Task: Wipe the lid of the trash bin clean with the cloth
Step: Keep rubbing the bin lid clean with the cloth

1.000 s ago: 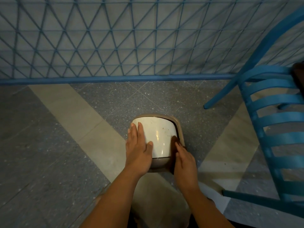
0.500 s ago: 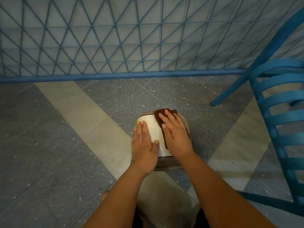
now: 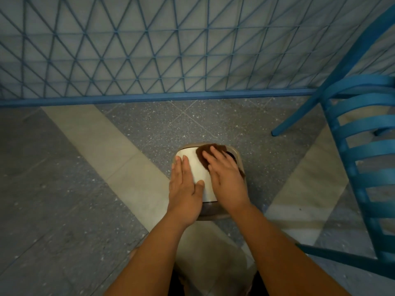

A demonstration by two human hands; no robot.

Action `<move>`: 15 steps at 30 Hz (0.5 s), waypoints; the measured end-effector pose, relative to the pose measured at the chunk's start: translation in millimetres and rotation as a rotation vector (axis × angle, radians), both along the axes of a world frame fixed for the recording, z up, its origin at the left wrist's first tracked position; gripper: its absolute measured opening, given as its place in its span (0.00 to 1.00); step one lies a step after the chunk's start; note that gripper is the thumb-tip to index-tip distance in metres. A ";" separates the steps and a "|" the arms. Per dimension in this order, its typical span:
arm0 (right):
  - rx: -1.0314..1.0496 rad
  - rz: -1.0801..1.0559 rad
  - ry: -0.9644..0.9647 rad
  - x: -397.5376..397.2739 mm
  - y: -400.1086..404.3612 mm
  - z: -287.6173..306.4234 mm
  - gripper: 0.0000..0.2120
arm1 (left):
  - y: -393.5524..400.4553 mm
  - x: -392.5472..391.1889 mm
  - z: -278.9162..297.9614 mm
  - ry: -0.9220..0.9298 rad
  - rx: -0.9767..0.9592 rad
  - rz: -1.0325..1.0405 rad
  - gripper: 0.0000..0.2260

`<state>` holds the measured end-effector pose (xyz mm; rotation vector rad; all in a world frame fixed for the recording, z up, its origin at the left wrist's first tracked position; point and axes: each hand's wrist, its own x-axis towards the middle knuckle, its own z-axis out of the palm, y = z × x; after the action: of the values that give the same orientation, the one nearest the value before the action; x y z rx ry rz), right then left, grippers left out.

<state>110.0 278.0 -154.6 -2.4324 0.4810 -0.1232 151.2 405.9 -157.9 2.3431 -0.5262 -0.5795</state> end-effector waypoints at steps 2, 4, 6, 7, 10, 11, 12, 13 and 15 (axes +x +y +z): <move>0.076 -0.175 0.018 -5.1 -1.5 -1.9 0.20 | 1.1 1.4 -0.3 -0.014 0.030 -0.014 0.32; 0.094 -0.271 0.041 -19.1 0.4 -3.3 0.19 | 5.2 5.0 -0.1 -0.053 0.076 -0.046 0.31; 0.041 -0.239 0.075 -36.0 0.2 -5.3 0.19 | 10.7 7.3 2.2 -0.108 0.106 -0.042 0.33; 0.023 -0.222 0.081 -42.2 -1.6 -4.9 0.18 | 12.6 6.0 4.4 -0.117 0.102 0.018 0.36; -0.033 -0.174 -0.012 -41.0 -7.4 8.5 0.18 | 10.9 -11.7 13.9 -0.028 0.119 0.407 0.46; -0.061 -0.093 -0.044 -34.4 -6.5 14.4 0.19 | 8.2 -19.6 16.2 0.036 0.136 0.510 0.48; -0.093 0.038 -0.037 -26.0 -4.0 19.6 0.19 | 5.6 -28.1 17.0 0.086 0.148 0.553 0.48; -0.139 0.208 0.000 -16.7 -0.9 23.3 0.20 | 3.6 -36.6 16.2 0.104 0.150 0.544 0.47; -0.238 0.523 0.091 1.2 5.0 27.1 0.22 | 1.7 -49.0 11.1 0.082 0.105 0.515 0.44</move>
<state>111.3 283.1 -127.5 -2.7191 -0.1521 0.1635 102.2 407.5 -146.8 2.4086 0.1528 -0.4612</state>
